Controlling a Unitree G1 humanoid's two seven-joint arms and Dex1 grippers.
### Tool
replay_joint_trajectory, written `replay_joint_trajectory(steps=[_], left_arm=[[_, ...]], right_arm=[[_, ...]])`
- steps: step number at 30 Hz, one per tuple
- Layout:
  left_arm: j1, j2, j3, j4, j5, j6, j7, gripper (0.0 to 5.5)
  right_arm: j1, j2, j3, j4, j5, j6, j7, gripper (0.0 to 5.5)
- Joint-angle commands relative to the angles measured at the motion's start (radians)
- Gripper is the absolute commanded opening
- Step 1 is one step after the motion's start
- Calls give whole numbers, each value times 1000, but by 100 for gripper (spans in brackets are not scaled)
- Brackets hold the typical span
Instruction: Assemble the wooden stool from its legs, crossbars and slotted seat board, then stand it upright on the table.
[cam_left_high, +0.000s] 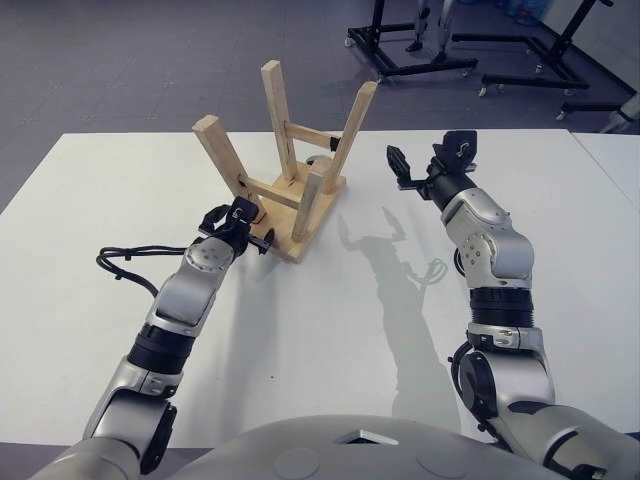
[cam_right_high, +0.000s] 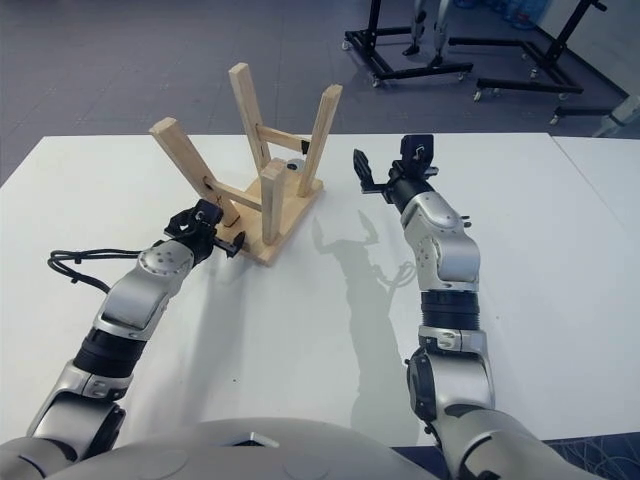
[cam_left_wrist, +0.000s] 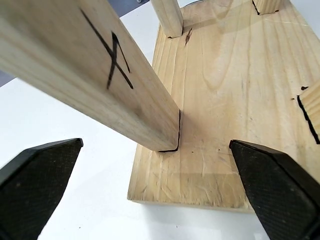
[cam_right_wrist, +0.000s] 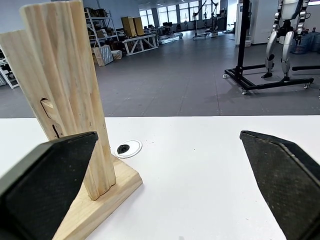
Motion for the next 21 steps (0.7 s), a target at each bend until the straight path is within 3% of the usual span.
replay_joint_trajectory(steps=[1, 8, 10, 15, 21], left_arm=[[193, 146, -58, 7, 30, 115, -101, 538], [439, 345, 92, 38, 14, 15, -189, 538], [483, 364, 188, 100, -23, -43, -215, 538], [232, 261, 433, 82, -269, -9, -277, 538], [91, 304, 512, 131, -313, -14, -320, 538]], right_arm=[[-5, 5, 9, -9, -4, 9, 4, 526], [-5, -20, -8, -17, 0, 22, 6, 526], [6, -20, -12, -29, 3, 26, 4, 526], [20, -24, -11, -24, -3, 20, 7, 526], [27, -21, -1, -37, -1, 40, 7, 526]])
